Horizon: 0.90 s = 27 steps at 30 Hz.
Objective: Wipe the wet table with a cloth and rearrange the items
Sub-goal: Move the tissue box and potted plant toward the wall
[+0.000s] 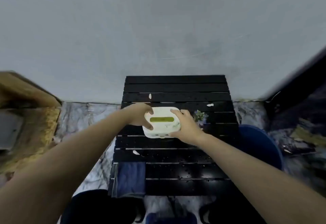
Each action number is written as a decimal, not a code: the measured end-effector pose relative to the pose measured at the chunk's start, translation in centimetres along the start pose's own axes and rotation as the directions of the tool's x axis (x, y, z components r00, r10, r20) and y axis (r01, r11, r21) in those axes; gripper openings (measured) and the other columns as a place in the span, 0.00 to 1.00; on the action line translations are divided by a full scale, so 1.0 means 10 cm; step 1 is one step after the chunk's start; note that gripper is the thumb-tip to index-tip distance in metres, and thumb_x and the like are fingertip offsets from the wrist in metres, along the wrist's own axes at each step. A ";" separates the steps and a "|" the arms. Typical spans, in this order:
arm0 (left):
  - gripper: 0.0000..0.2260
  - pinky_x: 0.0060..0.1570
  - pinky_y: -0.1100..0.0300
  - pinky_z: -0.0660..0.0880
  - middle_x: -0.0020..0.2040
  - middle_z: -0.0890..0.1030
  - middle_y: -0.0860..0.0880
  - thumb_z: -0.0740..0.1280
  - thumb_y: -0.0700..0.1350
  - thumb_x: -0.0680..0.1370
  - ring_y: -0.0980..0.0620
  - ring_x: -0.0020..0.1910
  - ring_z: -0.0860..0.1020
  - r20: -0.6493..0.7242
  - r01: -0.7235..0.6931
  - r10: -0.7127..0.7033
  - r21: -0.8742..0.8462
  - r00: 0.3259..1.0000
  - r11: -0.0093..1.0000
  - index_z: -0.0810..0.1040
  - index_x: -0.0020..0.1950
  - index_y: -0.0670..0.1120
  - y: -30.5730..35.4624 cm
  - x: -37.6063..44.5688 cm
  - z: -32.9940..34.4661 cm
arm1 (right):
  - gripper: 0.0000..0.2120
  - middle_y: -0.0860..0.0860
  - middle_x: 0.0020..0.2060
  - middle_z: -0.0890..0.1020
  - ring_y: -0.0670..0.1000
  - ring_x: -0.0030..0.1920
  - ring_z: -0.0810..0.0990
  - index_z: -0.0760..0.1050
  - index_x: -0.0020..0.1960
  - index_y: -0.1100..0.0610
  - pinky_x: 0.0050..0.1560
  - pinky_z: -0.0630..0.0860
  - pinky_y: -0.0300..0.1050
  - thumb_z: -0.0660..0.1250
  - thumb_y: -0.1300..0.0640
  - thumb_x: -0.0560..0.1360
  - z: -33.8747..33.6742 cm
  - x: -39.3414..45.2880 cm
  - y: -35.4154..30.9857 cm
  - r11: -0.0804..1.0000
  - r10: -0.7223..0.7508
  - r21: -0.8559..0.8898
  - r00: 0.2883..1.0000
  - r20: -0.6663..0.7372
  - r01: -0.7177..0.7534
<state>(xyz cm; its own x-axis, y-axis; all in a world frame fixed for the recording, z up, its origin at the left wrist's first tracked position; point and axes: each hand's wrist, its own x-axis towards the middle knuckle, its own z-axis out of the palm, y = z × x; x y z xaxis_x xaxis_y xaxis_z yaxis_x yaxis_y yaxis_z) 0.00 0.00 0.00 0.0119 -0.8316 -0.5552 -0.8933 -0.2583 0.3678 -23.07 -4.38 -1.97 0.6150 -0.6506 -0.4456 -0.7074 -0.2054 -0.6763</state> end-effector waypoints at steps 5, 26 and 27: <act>0.36 0.72 0.50 0.68 0.77 0.59 0.52 0.77 0.62 0.66 0.48 0.72 0.67 -0.390 -0.176 0.082 -0.212 0.917 0.961 0.70 0.71 0.58 -0.44 0.06 1.01 | 0.44 0.48 0.81 0.41 0.52 0.82 0.45 0.52 0.79 0.35 0.78 0.60 0.54 0.74 0.56 0.74 0.67 0.11 0.58 0.984 -0.024 0.168 0.978 -0.205 0.059; 0.44 0.62 0.62 0.77 0.74 0.67 0.58 0.80 0.41 0.68 0.56 0.72 0.71 -0.752 -0.527 0.037 -0.425 0.658 0.736 0.61 0.77 0.60 -0.77 0.46 2.08 | 0.42 0.43 0.75 0.66 0.48 0.75 0.67 0.55 0.79 0.38 0.71 0.72 0.58 0.76 0.48 0.73 1.25 0.63 1.39 0.819 -0.302 0.254 0.762 -0.573 0.515; 0.44 0.62 0.63 0.76 0.74 0.67 0.59 0.80 0.41 0.68 0.58 0.71 0.71 -0.749 -0.529 0.034 -0.434 0.661 0.729 0.62 0.76 0.60 -0.77 0.45 2.08 | 0.42 0.43 0.74 0.67 0.47 0.75 0.67 0.55 0.78 0.37 0.71 0.72 0.57 0.76 0.49 0.73 1.25 0.64 1.39 0.817 -0.298 0.261 0.763 -0.573 0.515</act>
<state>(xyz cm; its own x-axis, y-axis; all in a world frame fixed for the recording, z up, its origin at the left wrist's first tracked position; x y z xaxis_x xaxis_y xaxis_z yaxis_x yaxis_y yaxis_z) -2.44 8.44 -20.84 0.3143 -0.9271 0.2042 -0.4623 0.0384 0.8859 -24.59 -2.21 -21.53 0.4803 -0.8546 0.1973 -0.1700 -0.3114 -0.9350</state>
